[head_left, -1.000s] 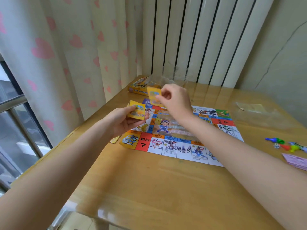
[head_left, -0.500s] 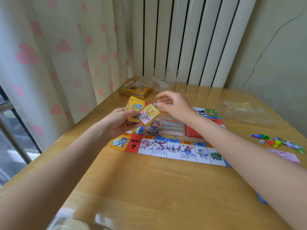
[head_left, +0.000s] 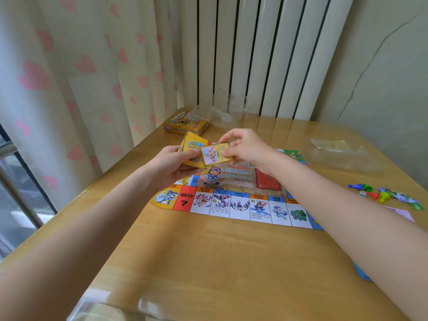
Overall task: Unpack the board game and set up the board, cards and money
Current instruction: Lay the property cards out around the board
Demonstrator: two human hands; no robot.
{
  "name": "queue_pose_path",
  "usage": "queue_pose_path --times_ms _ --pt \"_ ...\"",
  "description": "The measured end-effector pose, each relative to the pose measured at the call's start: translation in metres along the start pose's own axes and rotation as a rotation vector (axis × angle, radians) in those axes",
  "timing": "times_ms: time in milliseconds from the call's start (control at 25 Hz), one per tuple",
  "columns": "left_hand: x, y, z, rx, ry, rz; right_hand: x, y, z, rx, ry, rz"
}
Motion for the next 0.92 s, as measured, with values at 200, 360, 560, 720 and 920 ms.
queue_pose_path --times_ms 200,360,560,720,920 --pt "0.003 -0.004 -0.001 0.063 0.003 0.208 -0.008 -0.015 -0.012 0.148 0.035 -0.283" --pt "0.006 -0.005 0.000 0.073 0.010 0.268 -0.023 -0.021 -0.013 0.270 -0.051 -0.134" --pt "0.015 0.014 0.007 -0.063 0.064 0.229 -0.037 -0.022 -0.012 0.352 -0.133 -0.180" --pt "0.021 0.018 0.007 -0.069 0.142 0.176 -0.036 -0.011 0.002 0.188 -0.127 0.106" --pt "0.017 0.006 0.014 -0.037 0.121 0.116 -0.034 -0.014 0.023 -0.095 -0.124 0.197"
Point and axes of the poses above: each hand's wrist, its own z-axis towards the middle knuckle, its own y-axis out of the back of the hand, x = y × z, the point moved 8 cm from there along z, towards the middle knuckle, and after that the axes turned 15 degrees about -y, right-handed, at the moved point
